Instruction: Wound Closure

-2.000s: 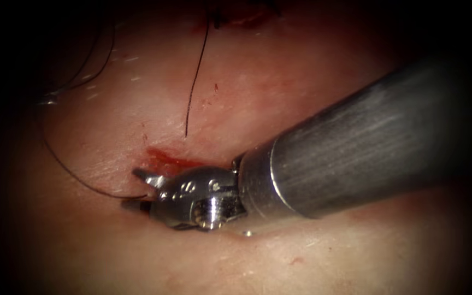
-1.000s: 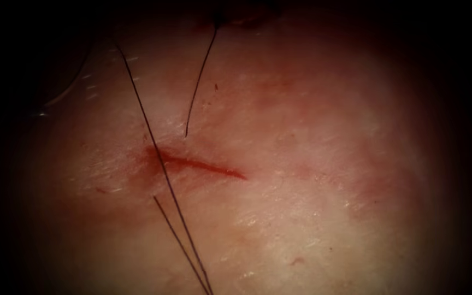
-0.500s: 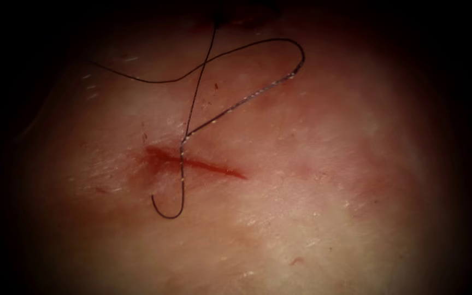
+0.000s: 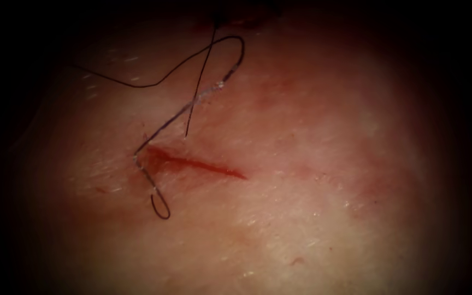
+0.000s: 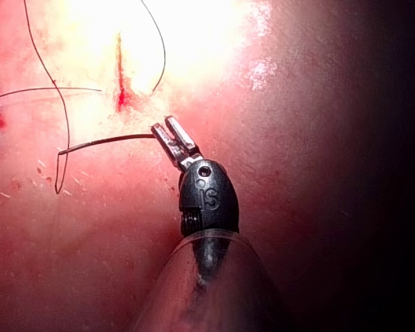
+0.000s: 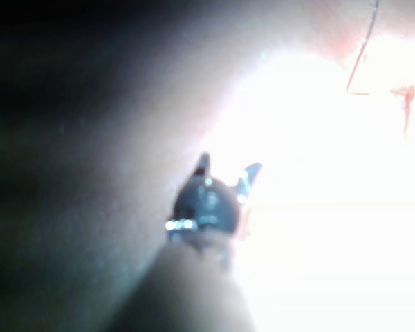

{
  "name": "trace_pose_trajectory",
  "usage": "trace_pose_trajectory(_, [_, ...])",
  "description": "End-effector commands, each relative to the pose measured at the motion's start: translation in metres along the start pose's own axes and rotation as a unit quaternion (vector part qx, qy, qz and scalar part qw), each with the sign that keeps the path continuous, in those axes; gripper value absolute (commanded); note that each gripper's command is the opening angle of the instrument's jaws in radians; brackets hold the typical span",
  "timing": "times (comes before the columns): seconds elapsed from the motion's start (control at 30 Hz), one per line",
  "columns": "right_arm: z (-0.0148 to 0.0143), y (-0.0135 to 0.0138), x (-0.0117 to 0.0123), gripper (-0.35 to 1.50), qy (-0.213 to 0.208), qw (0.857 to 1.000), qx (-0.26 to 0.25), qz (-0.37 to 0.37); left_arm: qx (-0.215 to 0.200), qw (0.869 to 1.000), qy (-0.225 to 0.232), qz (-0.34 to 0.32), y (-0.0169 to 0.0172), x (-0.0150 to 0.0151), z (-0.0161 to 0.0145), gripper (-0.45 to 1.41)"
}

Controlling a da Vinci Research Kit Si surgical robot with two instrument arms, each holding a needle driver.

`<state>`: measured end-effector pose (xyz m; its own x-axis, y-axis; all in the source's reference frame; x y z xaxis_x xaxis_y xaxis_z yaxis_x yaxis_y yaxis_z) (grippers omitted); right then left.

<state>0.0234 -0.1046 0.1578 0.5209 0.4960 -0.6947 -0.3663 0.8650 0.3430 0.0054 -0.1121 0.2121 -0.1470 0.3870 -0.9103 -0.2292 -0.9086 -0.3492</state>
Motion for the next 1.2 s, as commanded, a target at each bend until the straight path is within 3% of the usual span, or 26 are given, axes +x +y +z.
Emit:
trace_pose_trajectory(0.03, [0.0015,-0.0009,0.0001,1.28,0.005,1.0,0.002,-0.003,-0.001,1.0,0.001,-0.004,0.0016,-0.0003,0.0009,-0.45])
trace_pose_trajectory(0.23, [0.0091,0.0029,-0.0003,1.25,0.017,1.0,-0.006,-0.014,0.003,1.0,0.001,-0.003,0.0017,-0.0004,0.0015,-0.45])
trace_pose_trajectory(0.57, [0.0163,0.004,-0.002,1.25,0.004,1.0,-0.002,-0.029,0.003,1.0,0.001,-0.003,0.0018,-0.0004,0.0016,-0.45])
trace_pose_trajectory(0.93, [0.0213,0.0057,-0.0007,1.21,0.003,1.0,-0.008,-0.028,0.003,1.0,0.001,-0.003,0.0018,-0.0004,0.0016,-0.45])
trace_pose_trajectory(0.97, [0.0215,0.0058,-0.0006,1.13,0.004,1.0,-0.001,-0.029,0.003,1.0,0.001,-0.003,0.0018,-0.0004,0.0016,-0.45])
trace_pose_trajectory(1.0, [0.0216,0.0058,-0.0006,0.91,0.005,0.999,0.011,-0.031,0.003,1.0,0.001,-0.003,0.0019,-0.0004,0.0016,-0.45])
trace_pose_trajectory(1.07, [0.0214,0.0057,-0.0008,-0.18,-0.001,0.999,0.034,-0.038,0.003,1.0,0.001,-0.003,0.0018,-0.0004,0.0016,-0.45])
trace_pose_trajectory(1.1, [0.021,0.0055,-0.001,-0.35,-0.013,0.998,0.047,-0.044,0.003,1.0,0.001,-0.003,0.0018,-0.0004,0.0016,-0.45])
trace_pose_trajectory(1.2, [0.0202,0.0052,-0.0014,-0.35,-0.021,0.998,0.044,-0.033,0.003,1.0,0.001,-0.003,0.0018,-0.0004,0.0016,-0.45])
